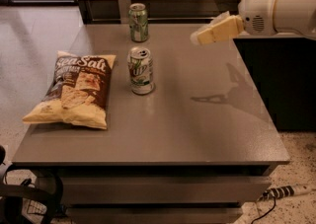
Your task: Knock green can over
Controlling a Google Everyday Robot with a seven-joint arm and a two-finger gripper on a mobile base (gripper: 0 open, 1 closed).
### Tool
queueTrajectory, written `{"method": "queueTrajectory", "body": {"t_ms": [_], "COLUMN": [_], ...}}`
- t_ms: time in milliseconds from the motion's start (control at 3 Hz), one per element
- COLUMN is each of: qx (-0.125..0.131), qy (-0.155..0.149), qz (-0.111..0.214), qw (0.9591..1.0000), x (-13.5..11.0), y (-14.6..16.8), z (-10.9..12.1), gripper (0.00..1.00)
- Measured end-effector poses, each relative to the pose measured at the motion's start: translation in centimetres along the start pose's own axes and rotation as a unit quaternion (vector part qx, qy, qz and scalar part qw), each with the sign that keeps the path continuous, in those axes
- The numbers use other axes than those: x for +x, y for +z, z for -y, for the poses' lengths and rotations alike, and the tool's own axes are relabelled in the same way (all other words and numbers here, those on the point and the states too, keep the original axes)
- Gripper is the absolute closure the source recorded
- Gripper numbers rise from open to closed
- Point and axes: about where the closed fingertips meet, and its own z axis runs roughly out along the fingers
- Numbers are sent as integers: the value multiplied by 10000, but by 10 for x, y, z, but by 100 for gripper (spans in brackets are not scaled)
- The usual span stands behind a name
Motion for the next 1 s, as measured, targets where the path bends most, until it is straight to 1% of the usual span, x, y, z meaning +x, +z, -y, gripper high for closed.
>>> {"method": "queueTrajectory", "body": {"t_ms": [333,667,1000], "qx": [-33,-33,-69], "qy": [-7,-8,76], "qz": [230,231,229], "qw": [9997,9997,9997], "x": [-10,-10,-4], "y": [17,17,33], "z": [5,5,10], "gripper": [0,0,0]}}
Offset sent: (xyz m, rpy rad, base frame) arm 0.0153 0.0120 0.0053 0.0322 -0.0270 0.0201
